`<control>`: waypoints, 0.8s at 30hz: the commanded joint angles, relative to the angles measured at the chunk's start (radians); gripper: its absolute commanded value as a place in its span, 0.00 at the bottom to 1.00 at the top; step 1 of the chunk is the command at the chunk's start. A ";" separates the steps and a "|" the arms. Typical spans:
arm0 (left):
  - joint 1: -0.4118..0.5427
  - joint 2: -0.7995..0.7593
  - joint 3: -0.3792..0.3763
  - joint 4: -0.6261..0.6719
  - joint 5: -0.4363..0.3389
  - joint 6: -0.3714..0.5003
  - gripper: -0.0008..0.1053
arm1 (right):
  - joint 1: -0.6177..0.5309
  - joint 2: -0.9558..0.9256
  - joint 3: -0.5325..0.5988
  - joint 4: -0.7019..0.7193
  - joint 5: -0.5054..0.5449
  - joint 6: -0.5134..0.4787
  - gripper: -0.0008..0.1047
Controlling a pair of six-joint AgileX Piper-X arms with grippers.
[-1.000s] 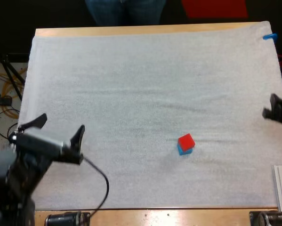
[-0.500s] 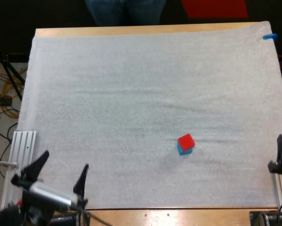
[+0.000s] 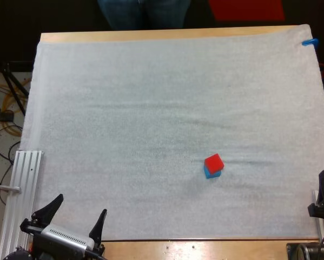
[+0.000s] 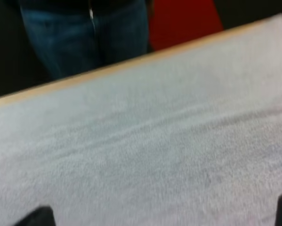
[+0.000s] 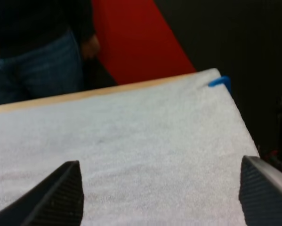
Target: Stack red cube on blue cube
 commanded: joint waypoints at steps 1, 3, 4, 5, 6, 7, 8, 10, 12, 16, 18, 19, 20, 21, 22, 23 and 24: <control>0.001 -0.140 -0.002 -0.006 0.007 -0.002 0.83 | 0.002 -0.046 -0.002 -0.010 -0.017 -0.027 0.65; 0.001 -0.140 0.000 -0.022 0.007 -0.002 0.83 | 0.002 -0.046 -0.002 -0.025 -0.032 -0.080 0.65; 0.001 -0.140 0.001 -0.032 0.007 -0.004 0.83 | 0.002 -0.046 -0.002 -0.028 -0.032 -0.112 0.65; 0.001 -0.140 0.003 -0.038 0.007 -0.005 0.83 | 0.002 -0.046 -0.002 -0.028 -0.030 -0.119 0.65; 0.001 -0.140 0.012 -0.061 0.007 -0.013 0.83 | 0.002 -0.046 -0.002 -0.028 -0.029 -0.137 0.65; 0.001 -0.140 0.025 -0.088 0.005 -0.018 0.83 | 0.002 -0.043 -0.002 -0.030 -0.029 -0.144 0.65; 0.001 -0.140 0.033 -0.097 0.005 -0.018 0.83 | 0.002 -0.043 -0.002 -0.031 -0.029 -0.144 0.65; 0.001 -0.139 0.068 -0.146 0.005 -0.021 0.83 | 0.002 -0.043 0.001 -0.033 -0.029 -0.144 0.65; 0.001 -0.139 0.097 -0.186 0.005 -0.047 0.83 | 0.002 -0.043 0.015 -0.043 -0.029 -0.144 0.65; 0.001 -0.139 0.173 -0.246 0.005 -0.092 0.83 | 0.002 -0.043 0.060 -0.059 -0.029 -0.144 0.65; 0.001 -0.139 0.201 -0.256 0.005 -0.091 0.83 | 0.002 -0.043 0.077 -0.057 -0.031 -0.139 0.65; 0.001 -0.139 0.215 -0.257 0.005 -0.091 0.83 | 0.002 -0.041 0.090 -0.054 -0.031 -0.135 0.65; 0.001 -0.139 0.223 -0.257 0.005 -0.091 0.83 | 0.002 -0.041 0.097 -0.054 -0.031 -0.134 0.65; 0.001 -0.139 0.237 -0.255 0.005 -0.091 0.83 | 0.002 -0.041 0.109 -0.050 -0.031 -0.135 0.65; 0.001 -0.139 0.252 -0.255 0.005 -0.096 0.83 | 0.002 -0.041 0.120 -0.045 -0.031 -0.135 0.65; 0.001 -0.139 0.259 -0.255 0.005 -0.099 0.83 | 0.002 -0.041 0.126 -0.044 -0.031 -0.135 0.65; 0.001 -0.139 0.272 -0.261 0.005 -0.103 0.83 | 0.002 -0.041 0.138 -0.037 -0.031 -0.132 0.65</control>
